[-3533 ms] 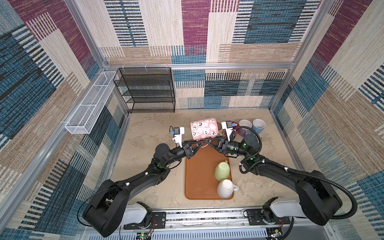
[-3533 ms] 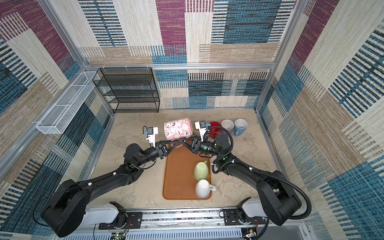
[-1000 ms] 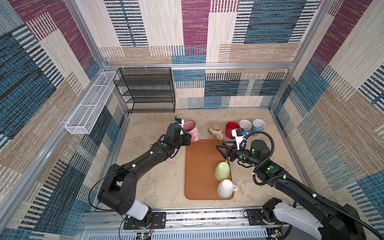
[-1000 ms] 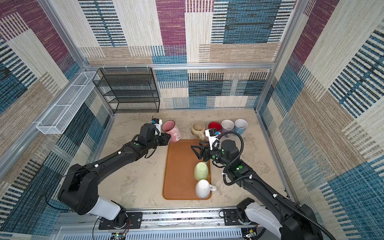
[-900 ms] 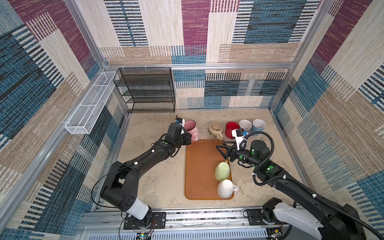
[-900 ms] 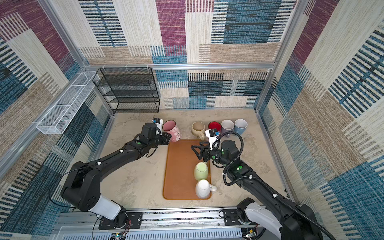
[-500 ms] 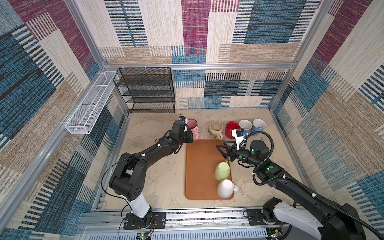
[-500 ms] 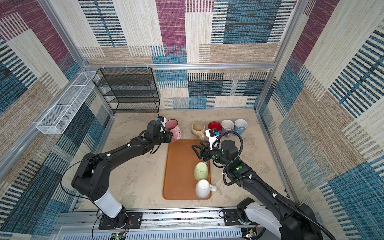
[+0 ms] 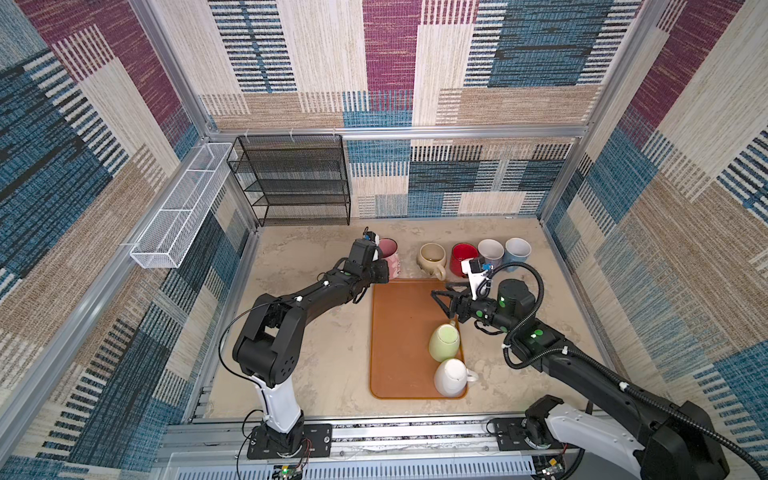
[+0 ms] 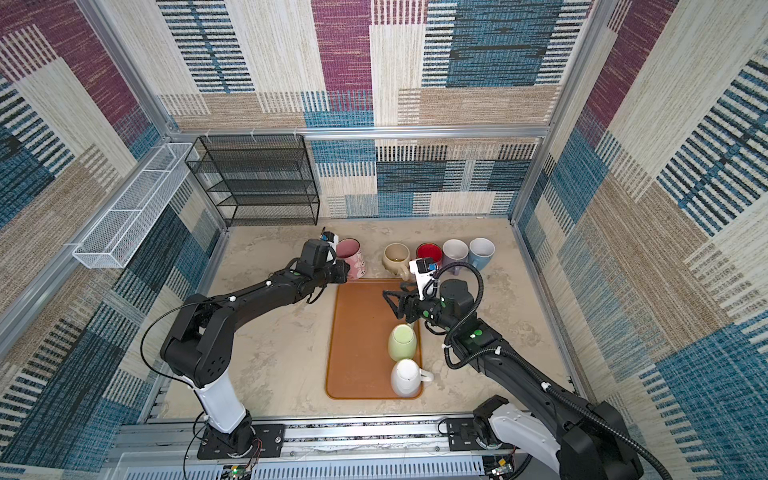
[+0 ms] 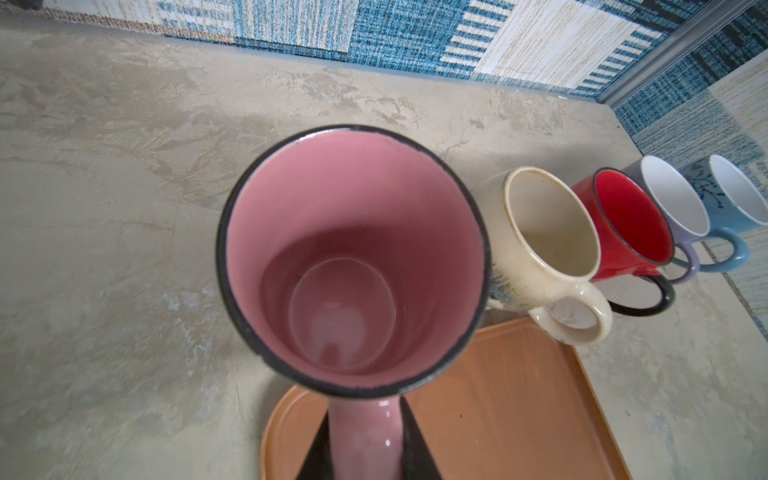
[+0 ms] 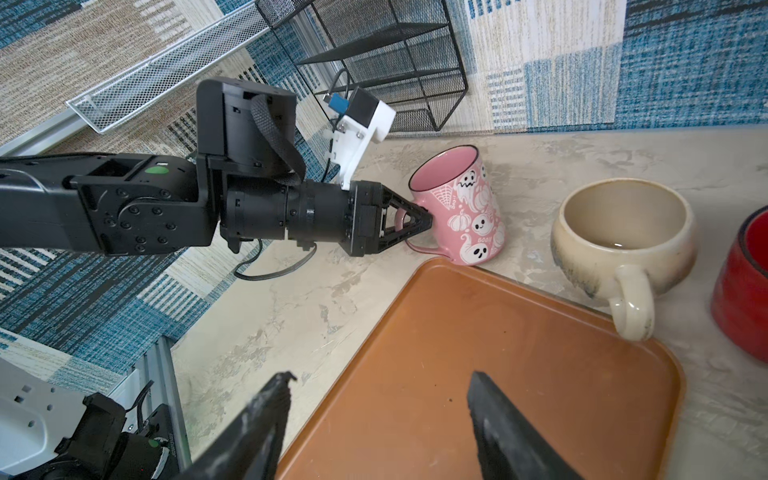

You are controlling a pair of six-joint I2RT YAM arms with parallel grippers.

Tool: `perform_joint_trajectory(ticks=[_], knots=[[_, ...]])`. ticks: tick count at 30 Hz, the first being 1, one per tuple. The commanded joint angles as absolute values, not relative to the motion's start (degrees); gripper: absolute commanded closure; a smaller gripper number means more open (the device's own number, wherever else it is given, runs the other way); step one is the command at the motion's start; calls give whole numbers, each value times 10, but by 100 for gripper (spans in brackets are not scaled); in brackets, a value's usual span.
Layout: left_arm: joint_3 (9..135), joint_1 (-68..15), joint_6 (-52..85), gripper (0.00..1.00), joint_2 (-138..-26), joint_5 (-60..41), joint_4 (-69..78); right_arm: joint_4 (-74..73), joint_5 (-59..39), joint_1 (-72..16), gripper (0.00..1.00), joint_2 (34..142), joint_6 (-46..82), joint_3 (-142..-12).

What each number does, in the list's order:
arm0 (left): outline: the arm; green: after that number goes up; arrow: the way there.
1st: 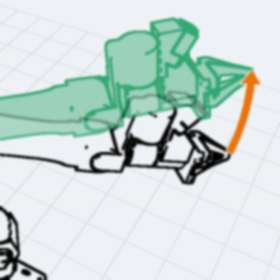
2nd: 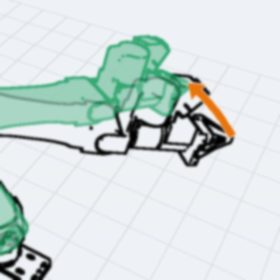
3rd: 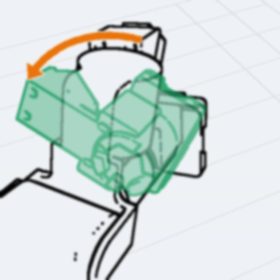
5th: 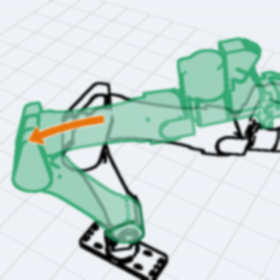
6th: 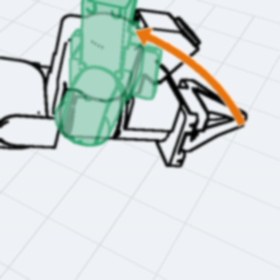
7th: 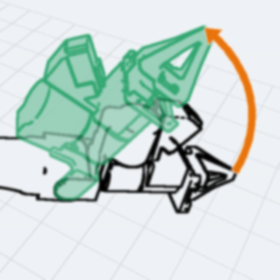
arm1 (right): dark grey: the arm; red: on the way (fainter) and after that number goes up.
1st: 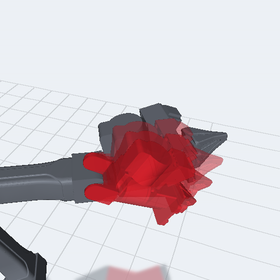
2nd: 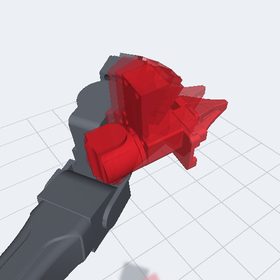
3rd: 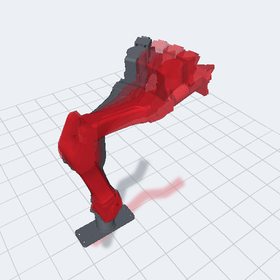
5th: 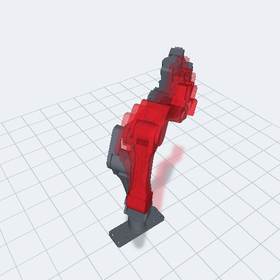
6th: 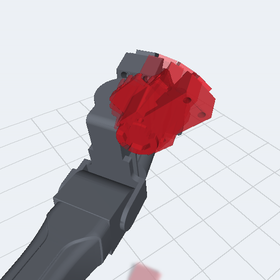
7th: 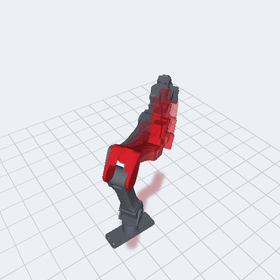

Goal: Turn the mug right side up
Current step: 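Carry the pink mug upright with the left gripper beside the cream mug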

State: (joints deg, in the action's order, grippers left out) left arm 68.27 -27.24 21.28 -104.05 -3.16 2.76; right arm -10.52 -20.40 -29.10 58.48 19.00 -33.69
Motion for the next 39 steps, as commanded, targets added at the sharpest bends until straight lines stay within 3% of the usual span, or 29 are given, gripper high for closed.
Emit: perform_joint_trajectory(ticks=[1,24,39], knots=[[697,-274,196,100,-1049,-31,74,-120,-204,-291,30,587,185,-340],[762,-317,195,100,-1114,22,30,-117,-206,-290,29,588,183,-338],[774,-328,200,77,-1131,31,18,-111,-205,-290,29,576,183,-336]])
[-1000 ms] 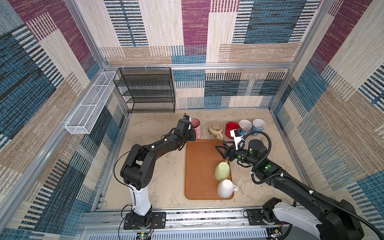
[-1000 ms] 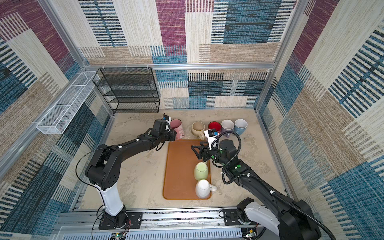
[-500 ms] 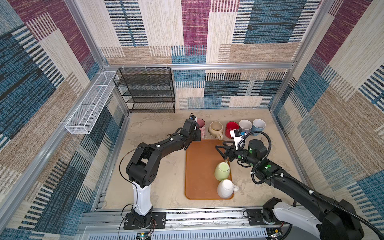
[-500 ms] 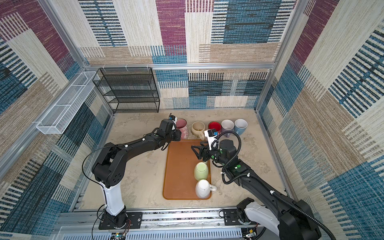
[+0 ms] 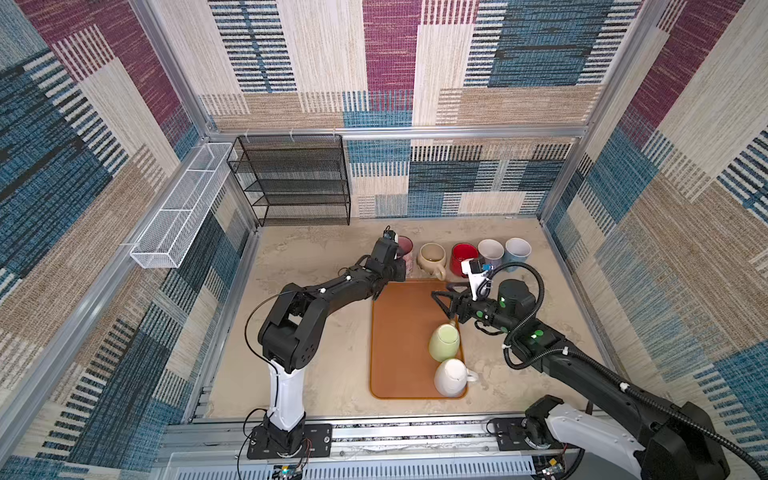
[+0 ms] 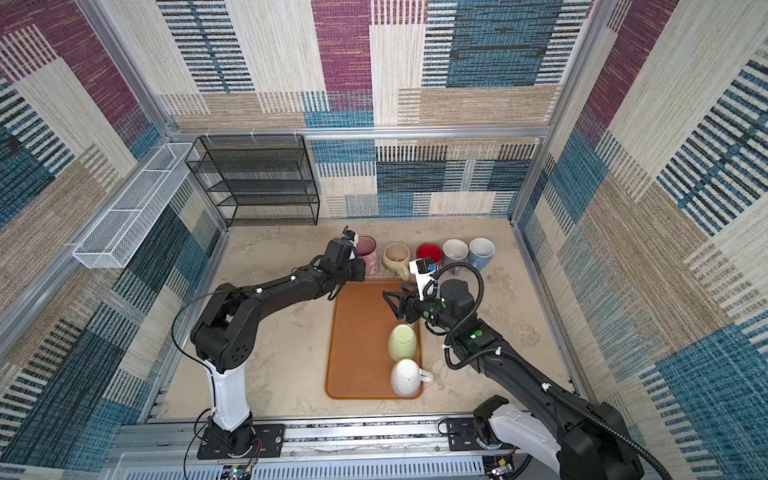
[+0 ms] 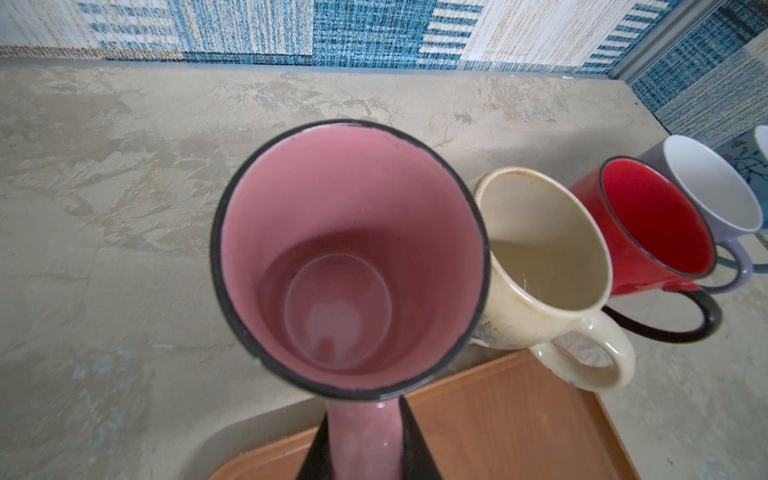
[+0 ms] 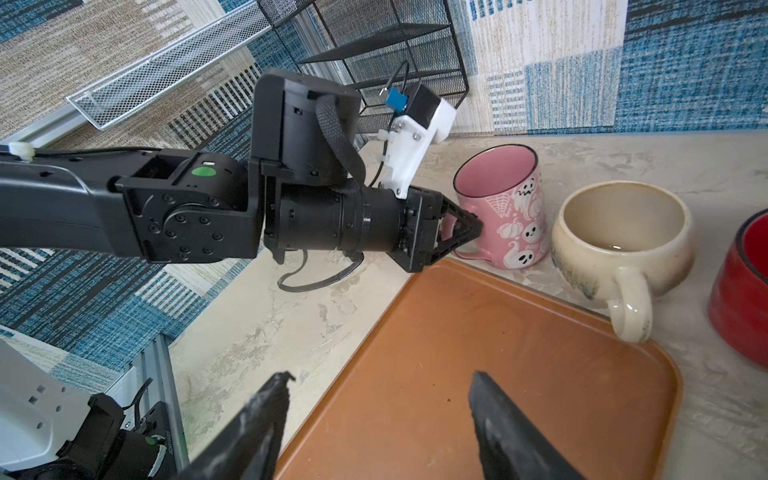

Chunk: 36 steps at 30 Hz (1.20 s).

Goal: Turn the mug right side up
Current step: 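Carry the pink mug upright with the left gripper beside the cream mug, then open the left gripper and withdraw while the right gripper moves over the green mug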

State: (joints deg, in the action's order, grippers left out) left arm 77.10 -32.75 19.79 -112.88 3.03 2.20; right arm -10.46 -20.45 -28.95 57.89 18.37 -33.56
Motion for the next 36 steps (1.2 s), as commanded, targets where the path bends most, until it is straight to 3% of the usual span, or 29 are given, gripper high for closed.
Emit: perform_joint_trajectory(ticks=[1,5,10,22,25,26,32,36], knots=[[774,-329,200,75,-1131,31,19,-109,-205,-290,29,574,182,-337],[774,-333,200,66,-1132,30,17,-103,-206,-290,29,572,182,-340],[772,-335,200,62,-1126,30,13,-77,-199,-290,28,572,183,-353],[738,-335,207,54,-1051,27,2,151,-140,-290,28,618,177,-461],[726,-335,211,12,-1016,28,-4,200,-143,-292,28,622,178,-483],[721,-335,213,8,-1004,29,-8,220,-139,-292,28,625,179,-491],[679,-335,220,0,-918,26,-22,300,-87,-319,27,621,195,-509],[652,-335,228,0,-860,21,-43,336,-51,-356,25,622,214,-512]])
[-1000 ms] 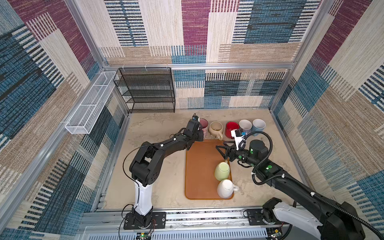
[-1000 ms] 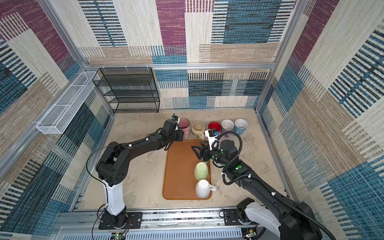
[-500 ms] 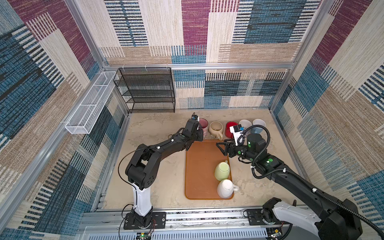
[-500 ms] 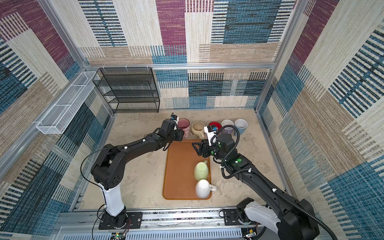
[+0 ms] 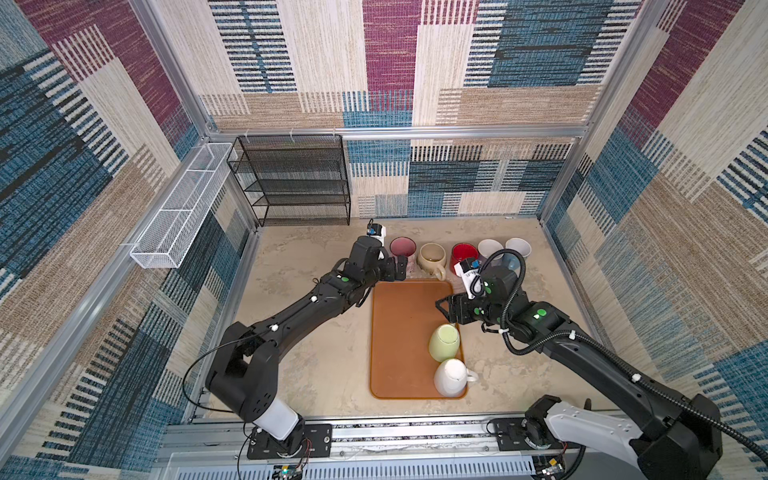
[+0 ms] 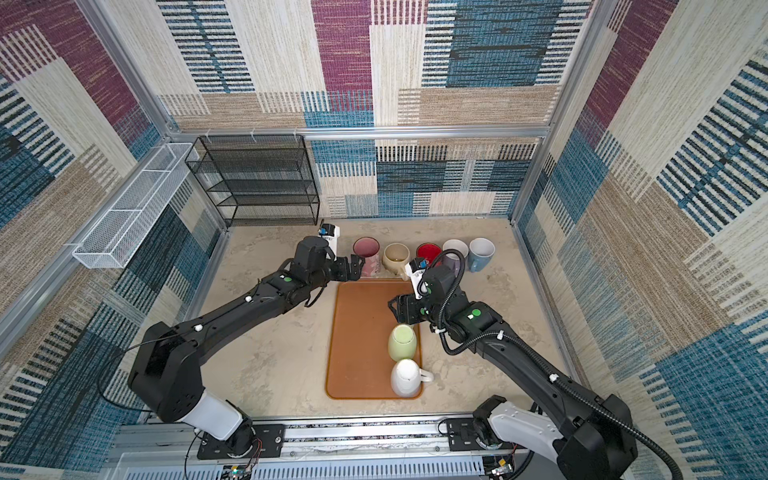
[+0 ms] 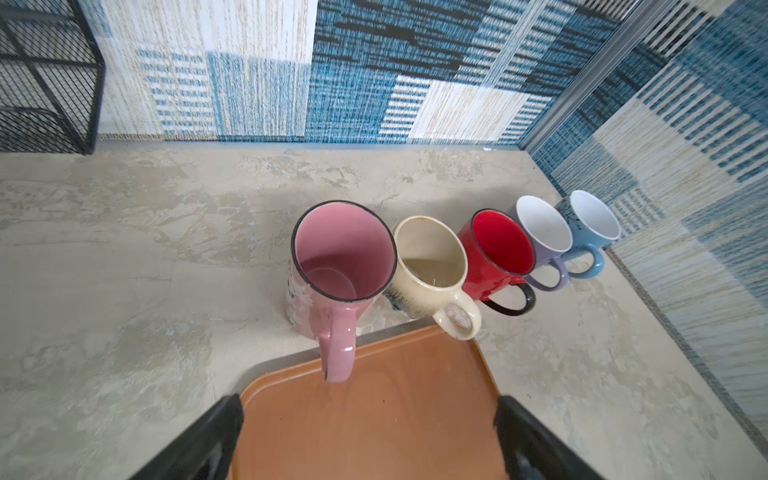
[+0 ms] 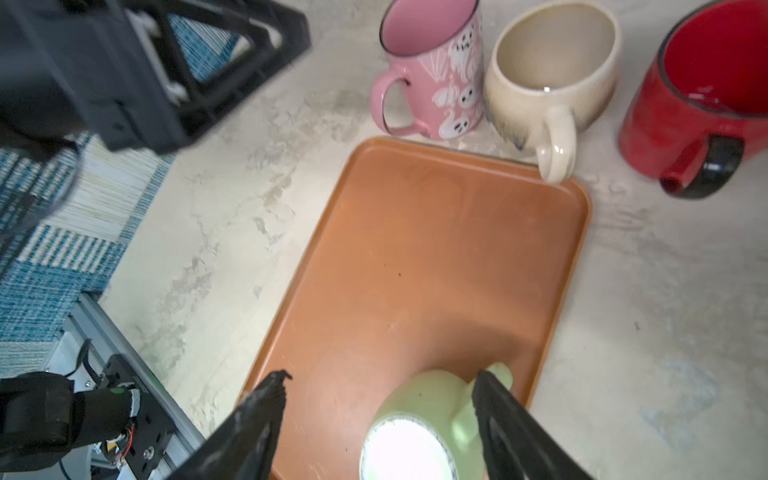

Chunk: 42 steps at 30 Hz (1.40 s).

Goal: Turn the mug right side up
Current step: 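Open the left gripper and withdraw while the right gripper moves over the green mug, then lower the right gripper onto the upside-down light-green mug's base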

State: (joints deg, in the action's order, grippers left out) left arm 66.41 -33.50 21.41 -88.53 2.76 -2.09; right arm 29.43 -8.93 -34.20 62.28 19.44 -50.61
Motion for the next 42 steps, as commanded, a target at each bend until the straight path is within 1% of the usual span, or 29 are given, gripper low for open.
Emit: perform_joint_trajectory(ticks=[1,7,12,17,22,29,42], knots=[[645,-335,229,0,-844,19,-49,343,-48,-362,25,623,219,-512],[610,-335,234,0,-751,-8,-100,369,-40,-376,23,610,242,-505],[583,-337,249,1,-676,-69,-151,385,-43,-391,22,607,258,-497],[561,-336,229,0,-588,-69,-227,401,-35,-401,21,603,274,-483],[544,-336,199,0,-509,-42,-299,413,-34,-410,20,597,289,-467],[540,-336,166,0,-477,-14,-354,420,-30,-423,19,596,305,-453],[519,-335,156,0,-474,-13,-342,408,-40,-435,20,613,311,-442]])
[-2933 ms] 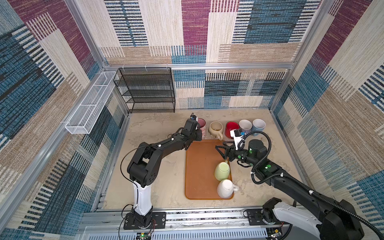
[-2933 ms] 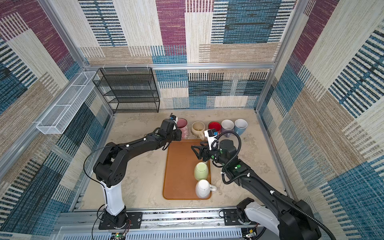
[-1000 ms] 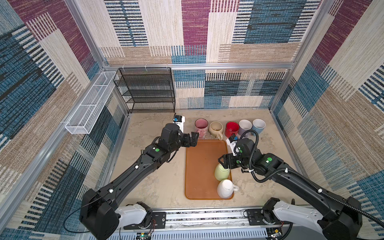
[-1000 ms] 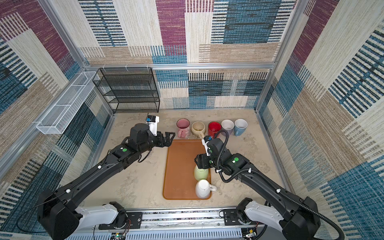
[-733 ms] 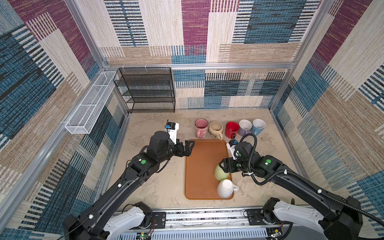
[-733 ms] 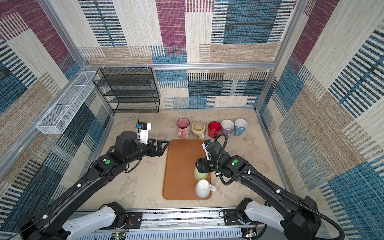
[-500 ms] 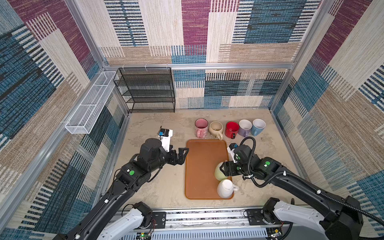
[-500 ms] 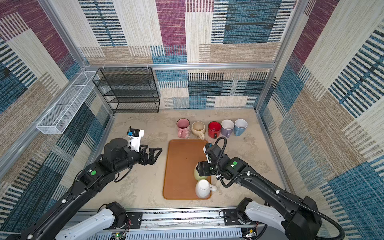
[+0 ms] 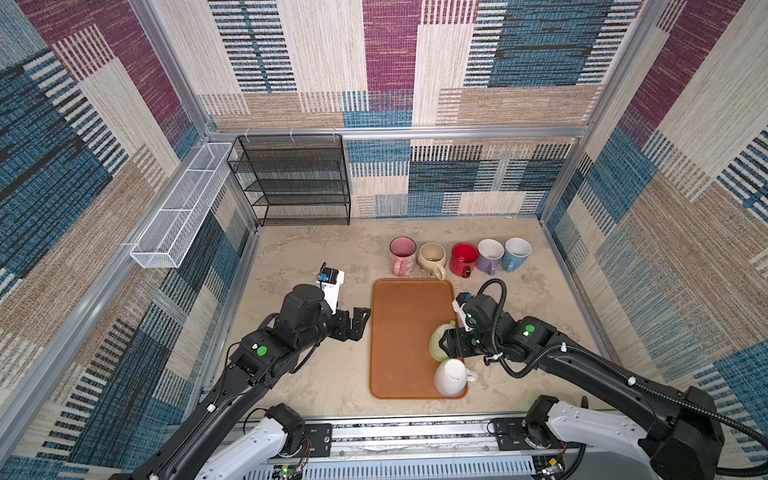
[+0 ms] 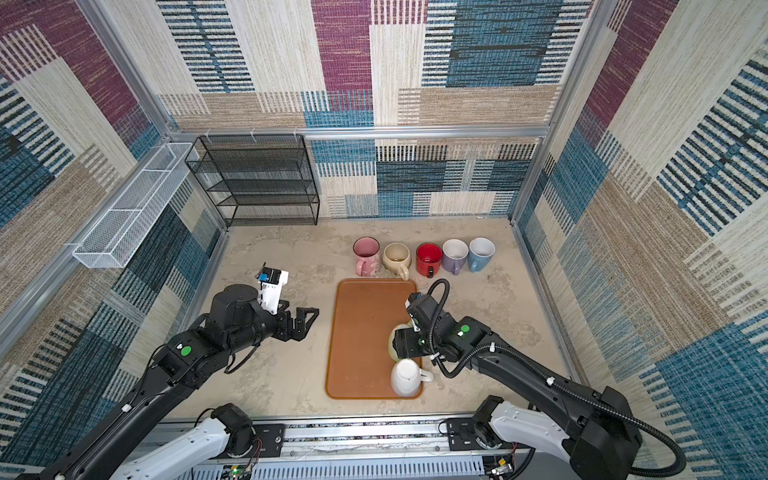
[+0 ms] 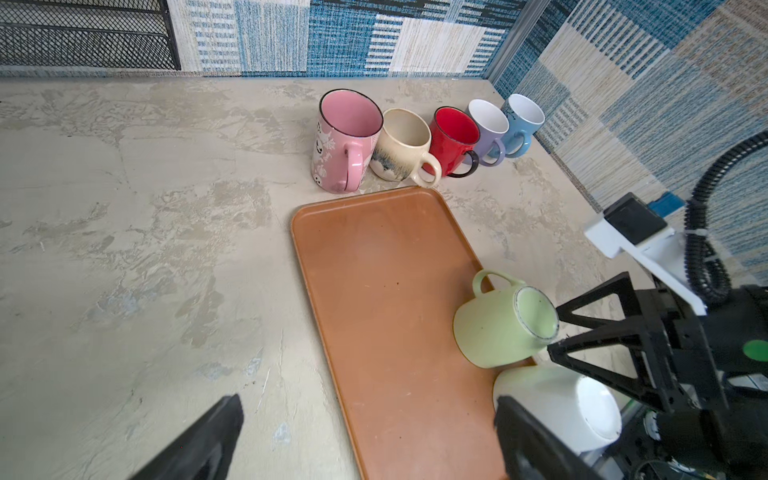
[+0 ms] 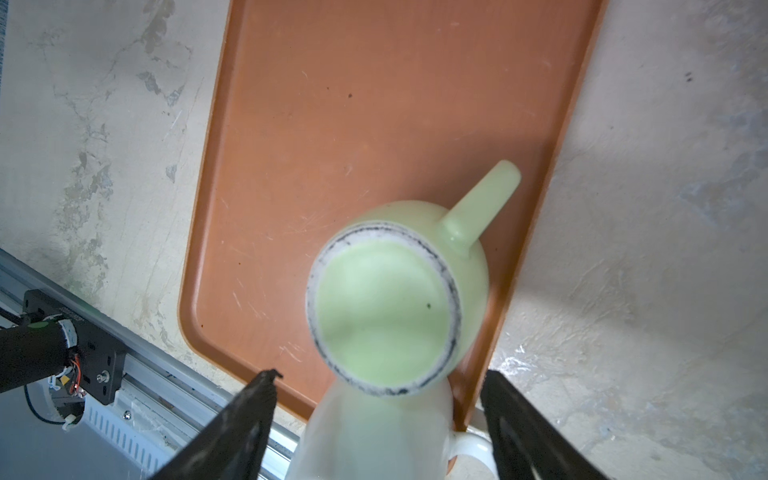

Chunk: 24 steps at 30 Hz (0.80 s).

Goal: Turn the mug right side up
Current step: 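Lower the right gripper onto the upside-down light-green mug's base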

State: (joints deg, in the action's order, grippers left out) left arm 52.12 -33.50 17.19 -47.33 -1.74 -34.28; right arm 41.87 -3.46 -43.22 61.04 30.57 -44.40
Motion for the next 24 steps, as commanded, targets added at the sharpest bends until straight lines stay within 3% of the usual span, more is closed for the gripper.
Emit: perform_joint_trajectory(ticks=[1,24], knots=[[519,-335,156,0,-474,-13,-342,404,-43,-436,21,614,310,-441],[508,-334,151,0,-448,10,-350,244,-130,-438,23,691,319,-435]])
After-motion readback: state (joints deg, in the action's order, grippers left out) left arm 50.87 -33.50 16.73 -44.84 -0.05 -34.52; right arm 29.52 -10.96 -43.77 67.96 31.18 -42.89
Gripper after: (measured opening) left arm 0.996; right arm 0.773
